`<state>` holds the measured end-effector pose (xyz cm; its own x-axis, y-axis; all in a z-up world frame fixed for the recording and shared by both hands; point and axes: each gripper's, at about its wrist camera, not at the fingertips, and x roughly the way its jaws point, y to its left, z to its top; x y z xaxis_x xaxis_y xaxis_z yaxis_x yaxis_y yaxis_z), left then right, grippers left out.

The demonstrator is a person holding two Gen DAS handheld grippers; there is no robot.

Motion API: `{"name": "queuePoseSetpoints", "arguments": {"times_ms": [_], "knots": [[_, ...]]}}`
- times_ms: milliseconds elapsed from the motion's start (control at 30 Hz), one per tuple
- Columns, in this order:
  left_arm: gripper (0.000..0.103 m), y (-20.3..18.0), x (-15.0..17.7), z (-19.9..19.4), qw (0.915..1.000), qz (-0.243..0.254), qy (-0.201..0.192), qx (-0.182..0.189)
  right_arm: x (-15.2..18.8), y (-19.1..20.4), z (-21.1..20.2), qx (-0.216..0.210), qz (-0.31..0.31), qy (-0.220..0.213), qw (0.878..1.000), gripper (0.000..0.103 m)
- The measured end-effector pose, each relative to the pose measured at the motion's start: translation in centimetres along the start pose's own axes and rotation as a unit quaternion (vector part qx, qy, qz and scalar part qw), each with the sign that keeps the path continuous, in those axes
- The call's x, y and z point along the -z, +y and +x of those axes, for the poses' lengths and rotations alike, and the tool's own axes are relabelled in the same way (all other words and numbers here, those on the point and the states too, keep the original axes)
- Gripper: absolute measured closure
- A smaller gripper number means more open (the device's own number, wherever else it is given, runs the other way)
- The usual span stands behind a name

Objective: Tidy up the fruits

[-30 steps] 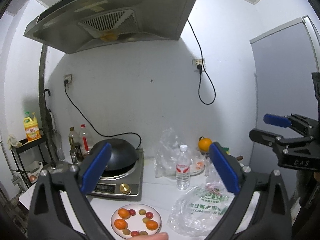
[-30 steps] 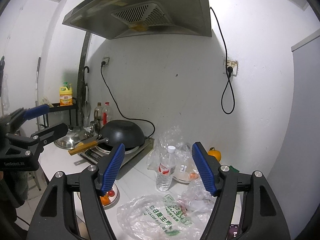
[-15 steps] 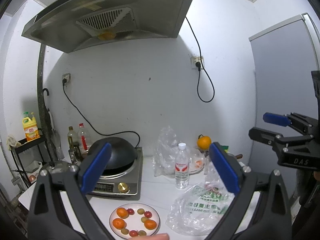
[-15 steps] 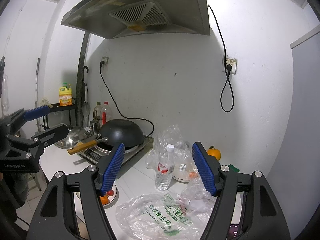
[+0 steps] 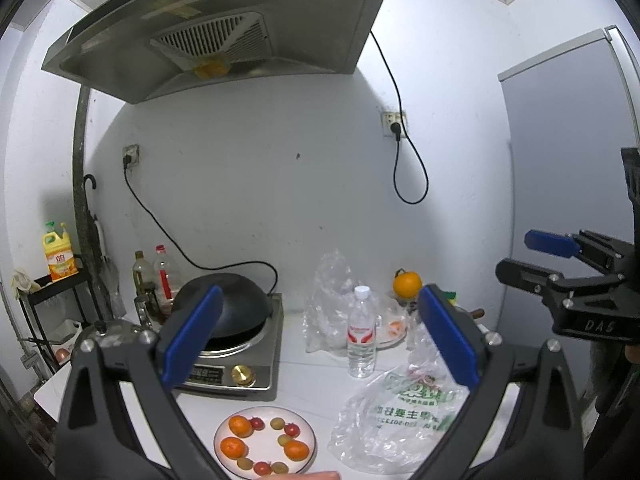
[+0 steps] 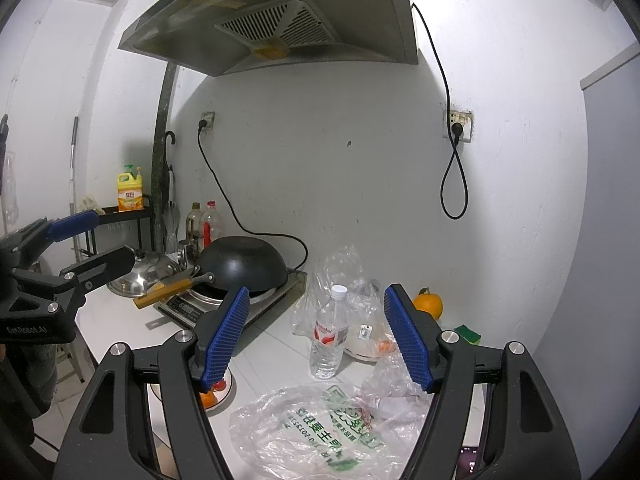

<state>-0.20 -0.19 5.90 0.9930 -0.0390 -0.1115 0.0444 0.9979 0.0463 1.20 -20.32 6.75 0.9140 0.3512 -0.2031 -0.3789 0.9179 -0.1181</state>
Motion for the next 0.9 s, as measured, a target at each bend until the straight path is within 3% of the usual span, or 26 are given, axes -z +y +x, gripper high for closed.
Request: {"name": "queuePoseSetpoints", "arguments": {"times_ms": [900], "knots": [[0.004, -0.33, 0.26, 0.46, 1.0000, -0.003, 0.003, 0.002, 0.16, -0.08, 0.07, -0.001, 0.001, 0.002, 1.000, 0.030]]}}
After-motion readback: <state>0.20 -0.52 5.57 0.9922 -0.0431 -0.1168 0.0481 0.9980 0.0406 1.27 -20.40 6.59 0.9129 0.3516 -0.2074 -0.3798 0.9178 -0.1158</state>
